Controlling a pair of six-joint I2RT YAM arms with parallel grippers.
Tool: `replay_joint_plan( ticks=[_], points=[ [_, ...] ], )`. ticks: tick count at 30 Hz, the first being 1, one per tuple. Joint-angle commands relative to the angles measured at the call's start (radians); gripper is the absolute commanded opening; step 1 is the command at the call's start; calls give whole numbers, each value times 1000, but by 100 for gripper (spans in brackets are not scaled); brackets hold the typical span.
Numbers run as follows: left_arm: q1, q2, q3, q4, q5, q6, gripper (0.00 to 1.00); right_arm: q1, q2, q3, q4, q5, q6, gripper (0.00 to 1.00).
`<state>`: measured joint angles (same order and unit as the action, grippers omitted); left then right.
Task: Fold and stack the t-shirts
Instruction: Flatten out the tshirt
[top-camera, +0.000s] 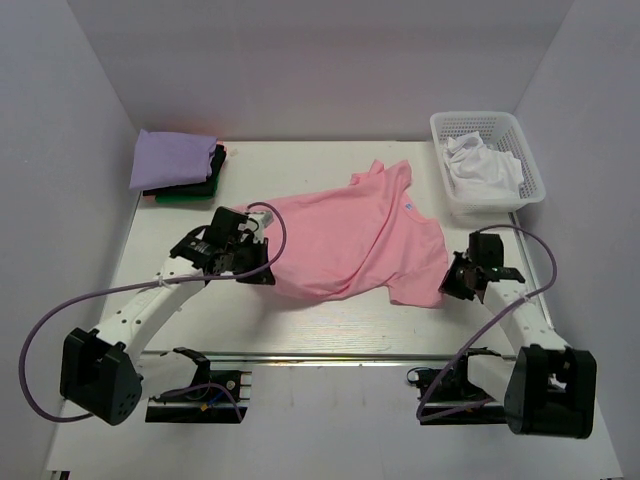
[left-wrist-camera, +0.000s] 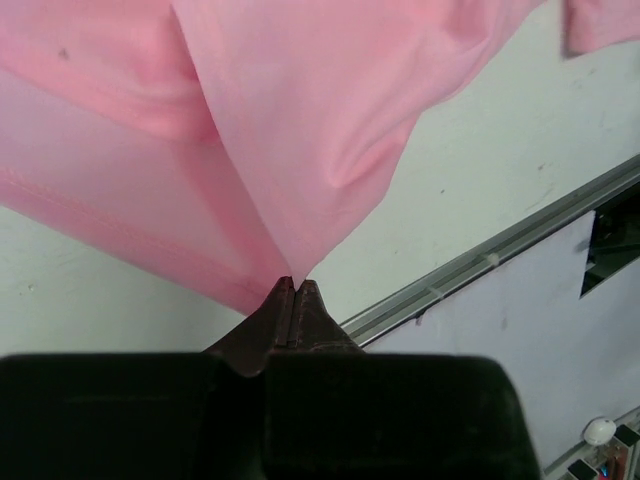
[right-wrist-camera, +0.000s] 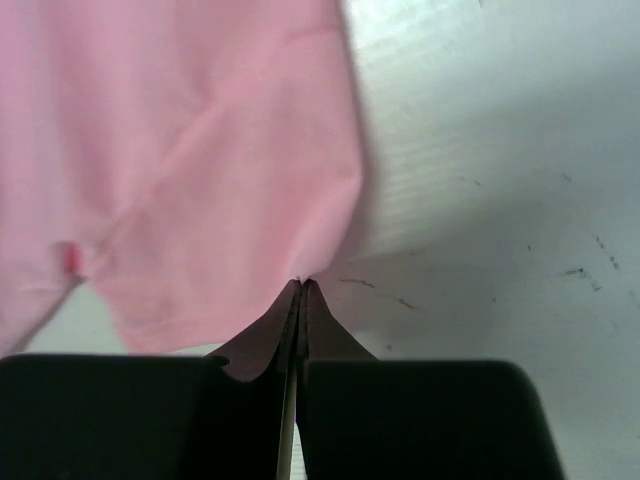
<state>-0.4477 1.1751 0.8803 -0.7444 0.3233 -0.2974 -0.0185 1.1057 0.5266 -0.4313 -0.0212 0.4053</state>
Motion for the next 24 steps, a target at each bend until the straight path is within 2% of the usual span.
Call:
replay_joint_plan(
  ticks=[1, 5, 8, 12, 14, 17, 24],
  points=[
    [3, -67, 58, 56, 11, -9, 0, 0, -104, 93, 34, -69, -36, 0],
    [3, -95, 144, 68, -33, -9, 0, -1, -156, 208, 77, -74, -31, 0],
    [3, -156, 189, 120, -142, -9, 0, -1, -173, 271, 171, -86, -10, 0],
    [3, -265, 189, 403, -317, -39, 0, 0, -149, 392, 255, -74, -2, 0],
    [3, -278, 225, 460, -366, -16, 0, -1, -133, 455, 296, -80, -11, 0],
    [3, -259, 333, 413, -464, -3, 0, -3, -118, 562, 331, -50, -40, 0],
    [3, -262, 454, 422, -569, 83, 0, -3, -78, 832, 371, 69, -149, 0]
  ],
)
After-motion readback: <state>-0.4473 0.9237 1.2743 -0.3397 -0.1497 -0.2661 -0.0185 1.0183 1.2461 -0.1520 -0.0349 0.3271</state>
